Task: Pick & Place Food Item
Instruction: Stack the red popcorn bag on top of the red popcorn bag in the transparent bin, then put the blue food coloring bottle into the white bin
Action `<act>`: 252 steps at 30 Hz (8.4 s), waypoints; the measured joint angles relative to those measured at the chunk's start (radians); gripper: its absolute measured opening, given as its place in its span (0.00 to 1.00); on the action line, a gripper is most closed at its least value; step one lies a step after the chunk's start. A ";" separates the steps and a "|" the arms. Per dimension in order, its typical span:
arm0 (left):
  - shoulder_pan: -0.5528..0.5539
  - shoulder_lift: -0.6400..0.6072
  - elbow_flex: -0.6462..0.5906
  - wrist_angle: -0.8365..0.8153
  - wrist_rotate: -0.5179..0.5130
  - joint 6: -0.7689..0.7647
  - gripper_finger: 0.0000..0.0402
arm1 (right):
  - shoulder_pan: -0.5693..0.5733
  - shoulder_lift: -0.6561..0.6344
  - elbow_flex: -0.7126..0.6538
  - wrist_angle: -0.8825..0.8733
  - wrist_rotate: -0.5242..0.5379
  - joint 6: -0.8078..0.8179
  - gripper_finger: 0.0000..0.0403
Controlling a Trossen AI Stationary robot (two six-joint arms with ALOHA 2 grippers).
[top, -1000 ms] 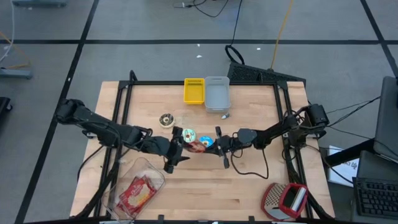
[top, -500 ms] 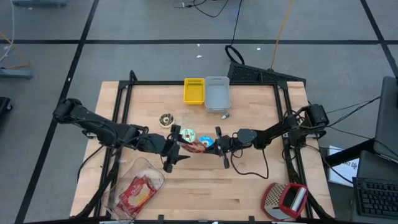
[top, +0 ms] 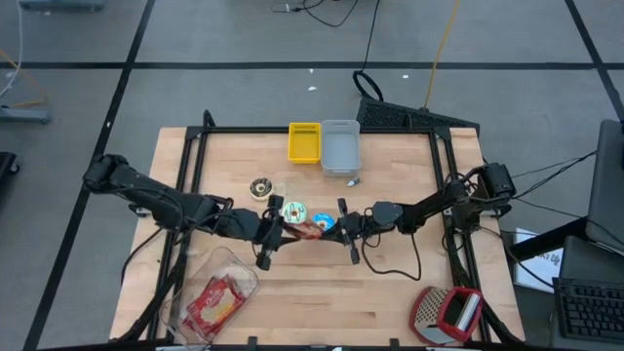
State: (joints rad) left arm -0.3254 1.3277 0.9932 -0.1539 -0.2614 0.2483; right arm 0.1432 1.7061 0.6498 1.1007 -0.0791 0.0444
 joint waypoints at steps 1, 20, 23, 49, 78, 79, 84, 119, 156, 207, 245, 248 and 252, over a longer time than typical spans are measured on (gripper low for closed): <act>0.003 0.000 0.000 0.000 0.000 -0.008 0.15 | 0.000 0.000 0.000 0.000 0.000 0.000 0.00; -0.031 -0.102 -0.001 -0.120 -0.138 -0.021 0.01 | 0.008 -0.002 0.002 0.052 -0.080 0.033 0.11; -0.064 -0.152 -0.001 -0.164 -0.177 -0.037 0.00 | 0.010 -0.002 0.000 0.076 -0.090 0.063 0.20; -0.513 -0.301 0.122 -0.646 -0.494 -0.446 0.00 | -0.002 0.000 0.000 0.008 -0.077 0.068 0.36; -0.780 0.030 0.421 -1.233 -0.318 -1.146 0.00 | -0.002 0.000 0.000 0.005 -0.074 0.068 0.35; -0.784 0.030 0.421 -1.233 -0.317 -1.148 0.00 | -0.002 0.000 0.000 0.005 -0.074 0.068 0.35; -0.785 0.030 0.437 -1.247 -0.312 -1.141 0.00 | -0.002 0.000 0.000 0.005 -0.074 0.068 0.35; -0.785 0.029 0.492 -1.220 -0.222 -1.149 0.00 | -0.002 0.000 0.000 0.005 -0.074 0.068 0.35; -0.790 0.034 0.317 -1.045 -0.238 -0.767 0.00 | -0.002 0.000 0.000 -0.002 -0.074 0.068 0.35; -0.749 0.034 0.147 -0.836 -0.183 -0.770 0.06 | -0.003 0.000 0.000 -0.008 -0.074 0.068 0.35; -0.681 -0.288 0.147 -0.513 -0.391 -0.619 0.08 | -0.003 0.000 0.000 -0.015 -0.074 0.068 0.35; -0.659 -0.324 0.148 -0.413 -0.476 -0.432 0.08 | -0.004 0.000 0.000 -0.015 -0.074 0.068 0.35; -0.636 -0.380 0.148 -0.356 -0.555 -0.112 0.08 | -0.006 0.000 0.000 -0.016 -0.074 0.068 0.35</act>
State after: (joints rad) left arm -0.9610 0.9481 1.1408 -0.5095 -0.8165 0.1359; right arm 0.1368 1.7061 0.6498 1.0843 -0.1532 0.1120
